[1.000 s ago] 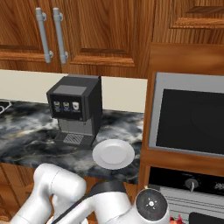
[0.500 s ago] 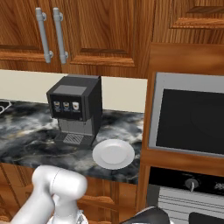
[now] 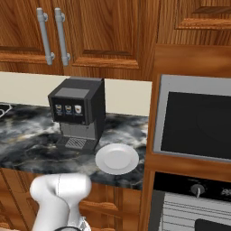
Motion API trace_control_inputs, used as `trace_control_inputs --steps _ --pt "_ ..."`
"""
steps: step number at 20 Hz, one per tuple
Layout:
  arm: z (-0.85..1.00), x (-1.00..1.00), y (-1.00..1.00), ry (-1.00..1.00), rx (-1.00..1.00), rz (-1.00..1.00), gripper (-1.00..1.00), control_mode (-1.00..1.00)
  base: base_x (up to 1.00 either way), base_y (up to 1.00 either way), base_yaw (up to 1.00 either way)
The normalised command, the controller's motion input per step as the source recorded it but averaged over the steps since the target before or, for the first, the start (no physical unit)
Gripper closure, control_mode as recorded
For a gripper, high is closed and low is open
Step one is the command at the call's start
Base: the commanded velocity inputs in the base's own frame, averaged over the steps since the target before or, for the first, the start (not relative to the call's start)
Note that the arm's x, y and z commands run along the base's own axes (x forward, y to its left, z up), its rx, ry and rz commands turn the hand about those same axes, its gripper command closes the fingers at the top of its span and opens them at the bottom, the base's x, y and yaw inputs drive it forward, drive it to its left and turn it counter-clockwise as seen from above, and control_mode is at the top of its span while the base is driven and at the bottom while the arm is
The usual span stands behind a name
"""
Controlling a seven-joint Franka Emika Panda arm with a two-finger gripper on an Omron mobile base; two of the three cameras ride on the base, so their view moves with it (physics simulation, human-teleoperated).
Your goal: Place the fish on the rack of the oven.
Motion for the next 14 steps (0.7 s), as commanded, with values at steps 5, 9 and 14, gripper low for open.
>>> trace_control_inputs --steps 5,9,14 --pt "-0.26 0.28 -0.22 -0.01 0.00 0.05 1.00 -1.00 0.00 0.00 0.00" --pt "-0.63 0.56 -0.22 0.08 -0.07 0.00 1.00 -1.00 0.00 0.00 0.00" --pt "-0.58 0.53 -0.06 0.06 -0.08 -0.07 1.00 -1.00 0.00 0.00 0.00"
